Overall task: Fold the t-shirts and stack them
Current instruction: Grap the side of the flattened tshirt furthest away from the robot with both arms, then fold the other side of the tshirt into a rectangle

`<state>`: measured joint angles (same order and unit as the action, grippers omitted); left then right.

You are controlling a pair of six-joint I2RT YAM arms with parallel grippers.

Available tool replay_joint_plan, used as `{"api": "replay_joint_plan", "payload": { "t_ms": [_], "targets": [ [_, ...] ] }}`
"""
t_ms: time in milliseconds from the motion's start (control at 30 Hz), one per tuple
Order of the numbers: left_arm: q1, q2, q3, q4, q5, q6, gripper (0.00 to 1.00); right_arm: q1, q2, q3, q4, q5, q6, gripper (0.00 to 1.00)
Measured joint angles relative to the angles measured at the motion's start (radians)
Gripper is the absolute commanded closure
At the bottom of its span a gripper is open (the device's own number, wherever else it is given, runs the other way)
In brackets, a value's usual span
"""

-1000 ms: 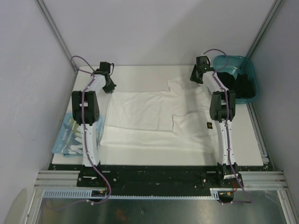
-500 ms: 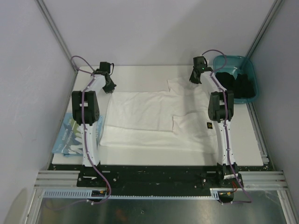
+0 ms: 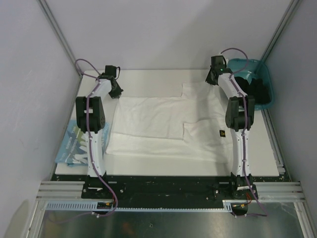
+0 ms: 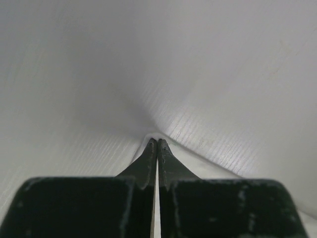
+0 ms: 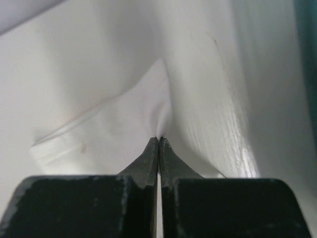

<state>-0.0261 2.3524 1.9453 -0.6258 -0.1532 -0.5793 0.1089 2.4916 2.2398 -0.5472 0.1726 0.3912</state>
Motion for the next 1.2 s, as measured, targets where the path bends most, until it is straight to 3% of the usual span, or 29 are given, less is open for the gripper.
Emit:
{"api": "replay_joint_plan", "payload": {
  "t_ms": [533, 1200],
  "targets": [
    [0.035, -0.033, -0.047, 0.076, 0.090, 0.023, 1.00, -0.015, -0.236, -0.226, 0.072, -0.046, 0.000, 1.00],
    [0.080, -0.380, -0.503, 0.252, 0.247, 0.023, 1.00, -0.007, -0.781, -0.855, 0.105, -0.069, 0.053, 1.00]
  ]
}}
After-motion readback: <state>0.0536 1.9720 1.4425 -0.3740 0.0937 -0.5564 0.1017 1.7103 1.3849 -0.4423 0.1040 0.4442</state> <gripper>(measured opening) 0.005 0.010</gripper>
